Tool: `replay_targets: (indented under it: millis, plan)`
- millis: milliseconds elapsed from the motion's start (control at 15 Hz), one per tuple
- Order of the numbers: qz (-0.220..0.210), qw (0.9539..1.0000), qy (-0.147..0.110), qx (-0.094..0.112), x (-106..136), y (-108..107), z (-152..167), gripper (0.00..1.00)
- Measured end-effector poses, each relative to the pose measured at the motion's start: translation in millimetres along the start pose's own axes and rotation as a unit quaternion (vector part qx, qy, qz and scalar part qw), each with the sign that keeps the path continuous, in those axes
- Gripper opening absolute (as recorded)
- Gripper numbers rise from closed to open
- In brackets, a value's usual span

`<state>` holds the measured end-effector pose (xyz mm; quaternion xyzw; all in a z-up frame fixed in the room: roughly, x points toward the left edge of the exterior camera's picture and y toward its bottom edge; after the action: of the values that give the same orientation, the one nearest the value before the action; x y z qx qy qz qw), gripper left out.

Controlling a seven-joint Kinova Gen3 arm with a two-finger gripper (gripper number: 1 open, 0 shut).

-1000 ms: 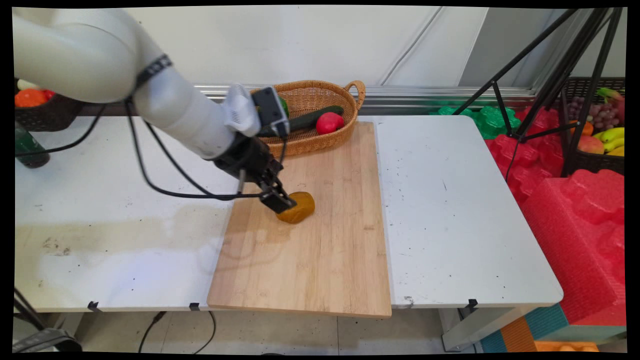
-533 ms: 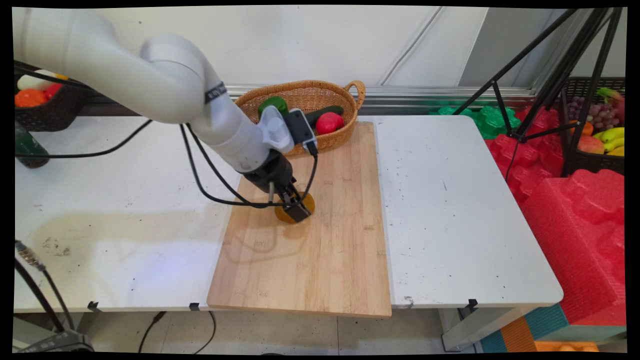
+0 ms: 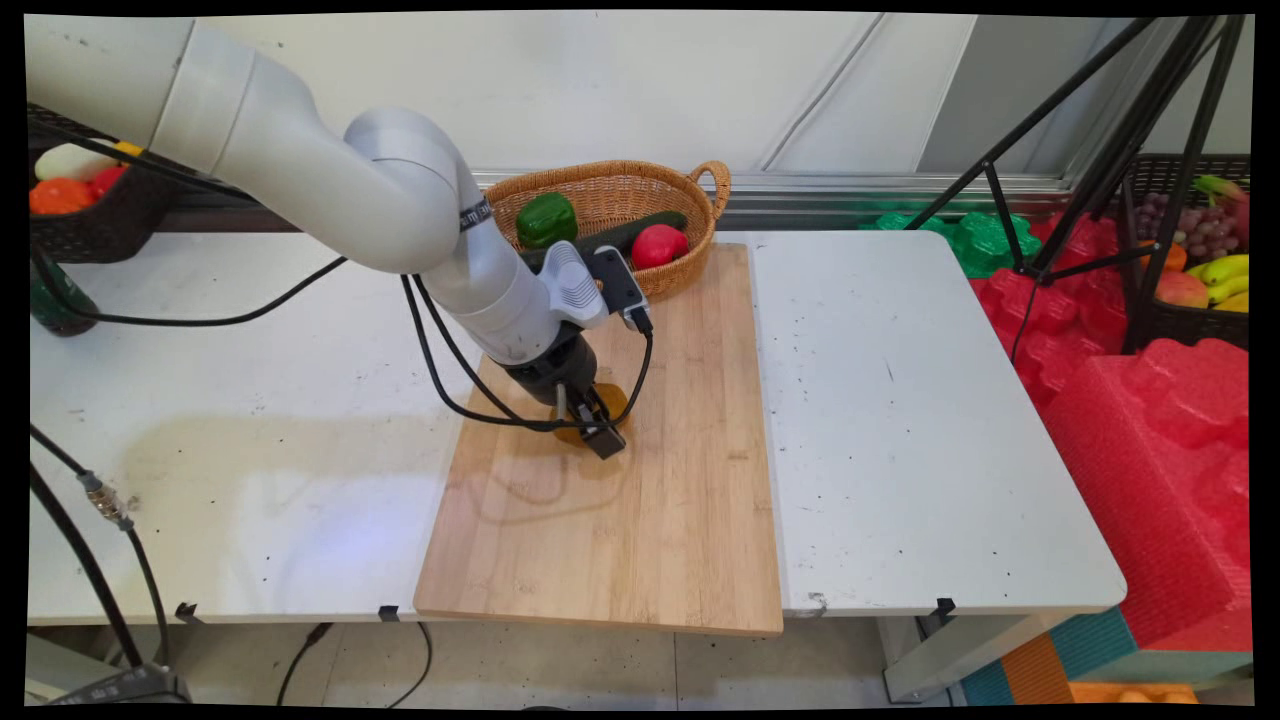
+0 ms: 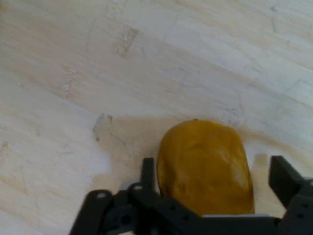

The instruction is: Pick up the potato from the cutting board, then place the picked object in the vegetable basket

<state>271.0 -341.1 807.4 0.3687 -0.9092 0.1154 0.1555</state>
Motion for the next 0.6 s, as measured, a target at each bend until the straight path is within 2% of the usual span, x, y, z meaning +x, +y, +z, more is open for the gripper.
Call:
replay_targets:
  millis: [67, 333, 600]
  plan:
    - [-0.001, 1.0, -0.001, 0.0, 0.3, -0.2, 0.6, 0.0]
    - [-0.003, 1.0, 0.005, 0.003, 1.7, -0.8, -7.4, 0.0]
    - [-0.004, 0.9997, 0.025, 0.004, 2.1, 0.0, -29.9, 0.0]
